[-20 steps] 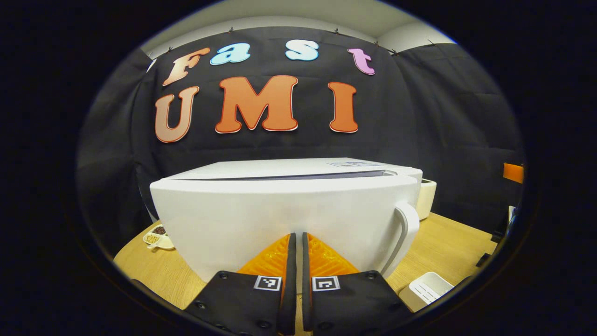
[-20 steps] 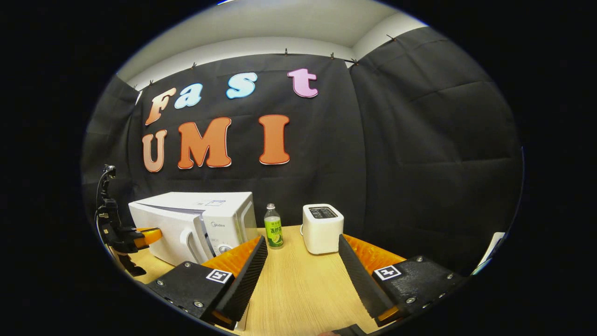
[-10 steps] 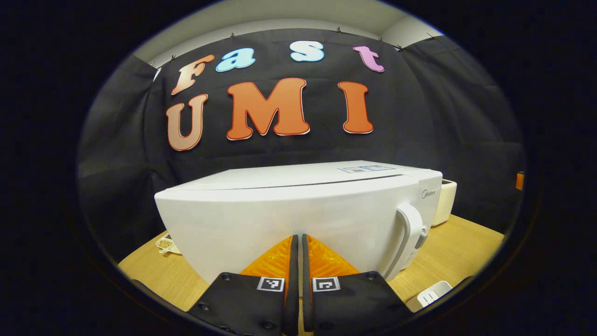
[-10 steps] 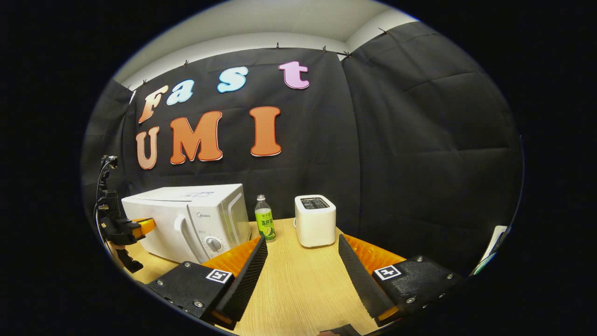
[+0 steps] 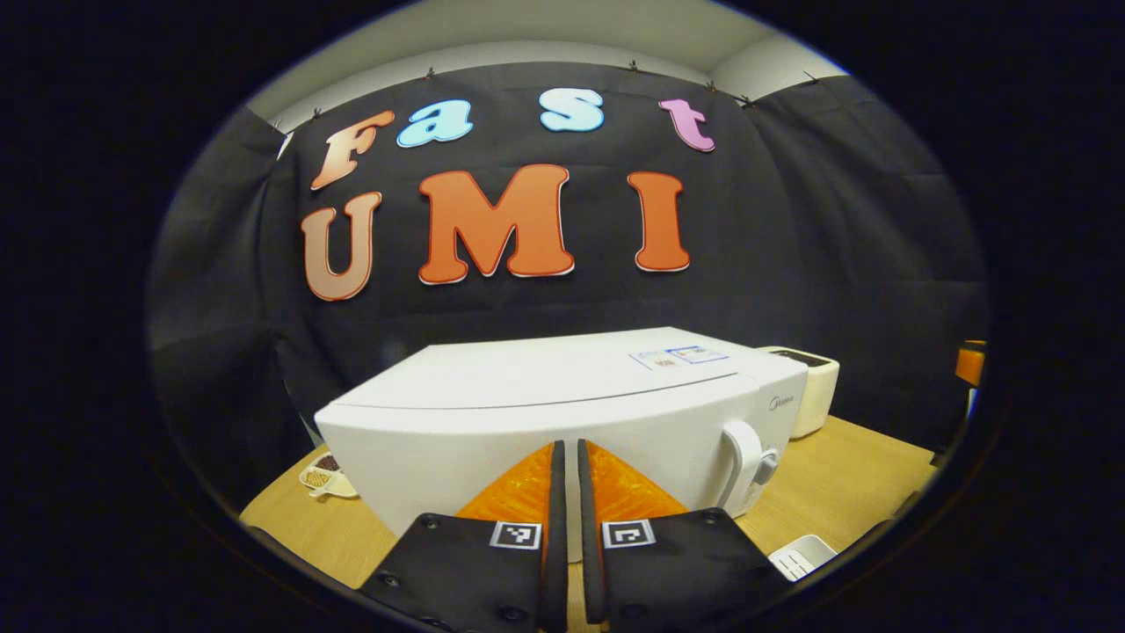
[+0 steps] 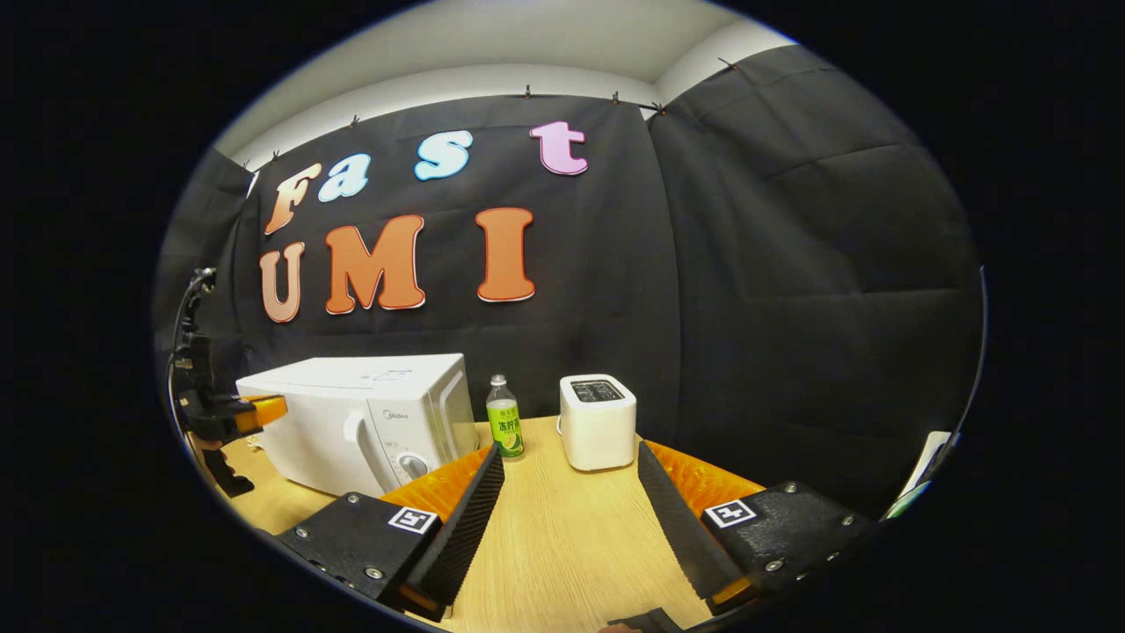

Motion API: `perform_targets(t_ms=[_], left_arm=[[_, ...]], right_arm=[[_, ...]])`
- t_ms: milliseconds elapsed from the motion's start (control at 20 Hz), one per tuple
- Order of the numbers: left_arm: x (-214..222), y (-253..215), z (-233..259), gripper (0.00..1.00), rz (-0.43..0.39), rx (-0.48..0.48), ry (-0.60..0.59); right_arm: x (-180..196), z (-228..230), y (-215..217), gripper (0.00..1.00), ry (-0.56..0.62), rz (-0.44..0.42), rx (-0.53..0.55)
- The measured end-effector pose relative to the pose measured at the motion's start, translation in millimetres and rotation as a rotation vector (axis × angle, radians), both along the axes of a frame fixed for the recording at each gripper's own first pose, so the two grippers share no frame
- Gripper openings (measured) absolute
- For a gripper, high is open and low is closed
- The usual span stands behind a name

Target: Open the microwave oven with the left hand, put the food in, and close the microwave oven.

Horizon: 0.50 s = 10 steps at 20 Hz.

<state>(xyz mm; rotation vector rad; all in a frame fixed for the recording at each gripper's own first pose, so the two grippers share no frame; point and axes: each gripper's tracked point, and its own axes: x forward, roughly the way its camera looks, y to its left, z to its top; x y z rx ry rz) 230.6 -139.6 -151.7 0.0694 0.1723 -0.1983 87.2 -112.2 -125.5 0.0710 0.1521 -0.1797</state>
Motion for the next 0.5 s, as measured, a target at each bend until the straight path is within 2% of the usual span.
perform_targets(t_ms=[150, 350, 500], left_arm=[[-22.6, 23.6, 48.3, 0.11, -0.02, -0.042, -0.038], [-51.6, 86.8, 110.0, 0.11, 0.023, -0.036, -0.082], [-71.6, 126.4, 134.6, 0.11, 0.036, -0.045, -0.045]], right_arm=[[-5.0, 25.0, 13.0, 0.95, -0.017, 0.01, -0.01], [-13.1, 70.6, 34.9, 0.95, -0.044, 0.041, -0.028], [-14.4, 106.2, 44.6, 0.95, -0.069, 0.036, -0.072]])
